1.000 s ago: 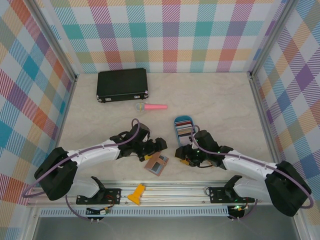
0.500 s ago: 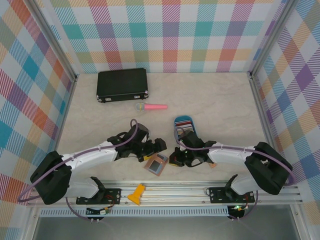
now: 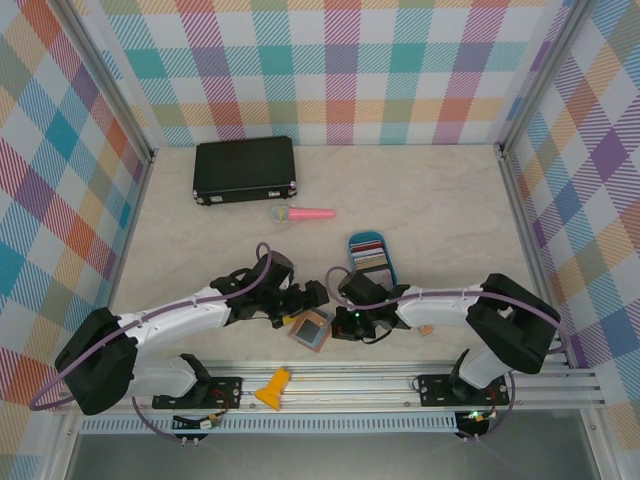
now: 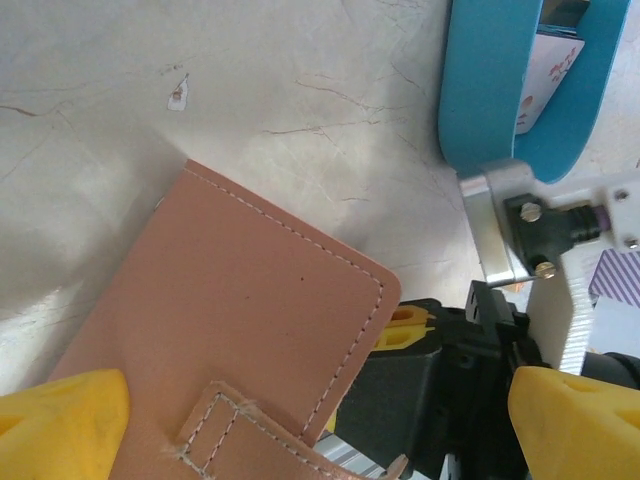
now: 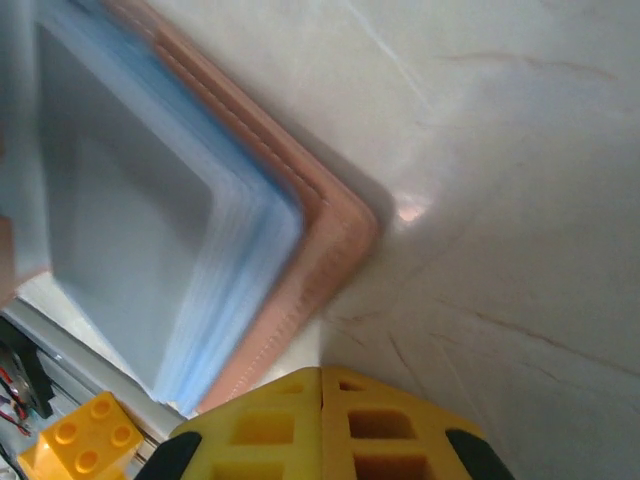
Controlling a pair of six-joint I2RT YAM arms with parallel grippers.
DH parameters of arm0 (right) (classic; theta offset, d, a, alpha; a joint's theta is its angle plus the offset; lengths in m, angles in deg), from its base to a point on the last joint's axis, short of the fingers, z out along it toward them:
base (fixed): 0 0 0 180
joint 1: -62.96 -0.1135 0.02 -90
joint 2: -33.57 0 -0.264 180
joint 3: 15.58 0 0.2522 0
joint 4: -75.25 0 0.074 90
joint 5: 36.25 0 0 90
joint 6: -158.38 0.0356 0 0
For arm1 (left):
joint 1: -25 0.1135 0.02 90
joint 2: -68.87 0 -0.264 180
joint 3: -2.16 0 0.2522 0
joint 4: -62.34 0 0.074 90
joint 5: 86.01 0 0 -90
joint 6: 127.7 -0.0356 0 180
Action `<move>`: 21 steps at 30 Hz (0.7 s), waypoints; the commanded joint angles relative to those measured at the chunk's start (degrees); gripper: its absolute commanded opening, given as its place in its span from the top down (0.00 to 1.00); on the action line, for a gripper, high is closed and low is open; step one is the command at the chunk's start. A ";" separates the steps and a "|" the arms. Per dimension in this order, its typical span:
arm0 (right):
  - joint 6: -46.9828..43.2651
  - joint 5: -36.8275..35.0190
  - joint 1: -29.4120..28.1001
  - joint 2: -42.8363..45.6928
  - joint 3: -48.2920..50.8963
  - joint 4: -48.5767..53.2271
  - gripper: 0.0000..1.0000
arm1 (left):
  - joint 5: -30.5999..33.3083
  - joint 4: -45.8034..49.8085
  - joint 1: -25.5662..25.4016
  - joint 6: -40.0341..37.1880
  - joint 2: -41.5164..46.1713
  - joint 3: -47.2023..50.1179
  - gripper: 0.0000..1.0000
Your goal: Put the credit cards into the card holder
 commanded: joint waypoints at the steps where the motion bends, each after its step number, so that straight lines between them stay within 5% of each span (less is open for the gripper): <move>1: -2.01 -2.19 -0.75 -2.39 -2.00 -0.36 1.00 | 0.88 0.59 -0.76 1.05 2.13 1.51 0.03; 12: -1.96 -3.37 1.64 -7.12 -4.78 -4.66 1.00 | 0.57 -2.30 -0.75 2.82 2.31 4.30 0.03; 21: -3.64 2.72 7.76 -6.66 -5.36 -10.57 0.99 | -0.72 -7.55 -0.79 3.53 -1.04 5.08 0.03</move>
